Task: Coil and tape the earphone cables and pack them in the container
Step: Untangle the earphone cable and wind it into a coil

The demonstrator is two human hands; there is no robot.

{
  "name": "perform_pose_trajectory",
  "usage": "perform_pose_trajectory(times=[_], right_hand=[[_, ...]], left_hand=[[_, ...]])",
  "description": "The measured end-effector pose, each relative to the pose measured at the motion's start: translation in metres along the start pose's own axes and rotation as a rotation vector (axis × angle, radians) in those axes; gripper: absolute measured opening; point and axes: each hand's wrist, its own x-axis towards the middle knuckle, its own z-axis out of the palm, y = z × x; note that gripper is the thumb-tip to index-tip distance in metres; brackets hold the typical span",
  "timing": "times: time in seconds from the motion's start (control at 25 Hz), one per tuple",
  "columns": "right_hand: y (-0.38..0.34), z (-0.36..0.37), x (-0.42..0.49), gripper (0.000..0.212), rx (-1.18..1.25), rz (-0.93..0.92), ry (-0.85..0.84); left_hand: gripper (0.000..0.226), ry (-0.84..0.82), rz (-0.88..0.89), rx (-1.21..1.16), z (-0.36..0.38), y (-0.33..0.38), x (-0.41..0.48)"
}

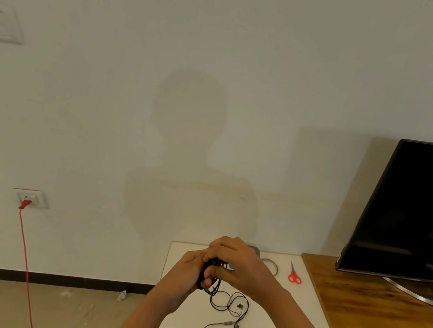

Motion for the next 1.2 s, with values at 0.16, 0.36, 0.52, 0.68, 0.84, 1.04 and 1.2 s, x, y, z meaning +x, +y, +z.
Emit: perform_pose_trajectory(times=[0.16,0.36,0.52,0.68,0.84,1.04,1.2], right_hand=[[0.001,-0.007,0.007,0.021,0.129,0.11,-0.179],[0.001,-0.011,0.004,0.019,0.384,0.144,-0.166],[0.001,-0.009,-0.004,0.029,0.651,0.266,-0.07],[0.006,-0.004,-0.006,0.028,0.698,0.308,-0.019],[0.008,0.008,-0.011,0.029,0.685,0.345,0.064],[0.014,0.021,-0.016,0.023,0.643,0.325,0.134],[0.015,0.016,-0.012,0.019,0.562,0.246,0.094]], left_hand=[[0.036,-0.069,-0.237,-0.426,-0.004,0.004,0.001],[0.026,-0.198,-0.314,-0.769,-0.012,0.005,0.001],[0.022,-0.219,-0.25,-0.815,-0.012,0.005,0.001],[0.031,-0.196,-0.206,-0.782,-0.009,0.004,0.002],[0.027,-0.136,-0.186,-0.597,-0.005,0.002,0.005],[0.028,0.028,-0.115,-0.024,0.006,-0.003,0.003],[0.026,-0.013,-0.082,0.07,0.0,-0.006,0.002]])
